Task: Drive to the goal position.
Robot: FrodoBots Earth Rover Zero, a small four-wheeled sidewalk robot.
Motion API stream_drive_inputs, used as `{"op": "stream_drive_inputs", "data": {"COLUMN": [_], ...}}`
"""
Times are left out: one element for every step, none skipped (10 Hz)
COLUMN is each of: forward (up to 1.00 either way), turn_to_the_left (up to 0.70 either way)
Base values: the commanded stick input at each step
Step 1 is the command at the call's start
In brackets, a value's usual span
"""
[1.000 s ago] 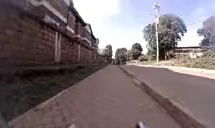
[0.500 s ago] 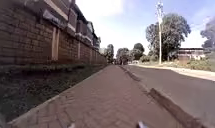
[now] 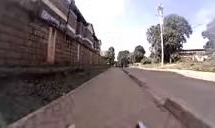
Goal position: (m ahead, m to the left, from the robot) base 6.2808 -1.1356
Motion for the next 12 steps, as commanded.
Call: {"op": "stream_drive_inputs", "data": {"forward": [1.00, 1.00, 1.00, 1.00, 1.00, 1.00, 1.00, 1.00, 1.00, 1.00, 1.00, 1.00], "turn_to_the_left": [0.00, 0.00, 0.00, 0.00, 0.00, 0.00, 0.00, 0.00, 0.00, 0.00, 0.00, 0.00]}}
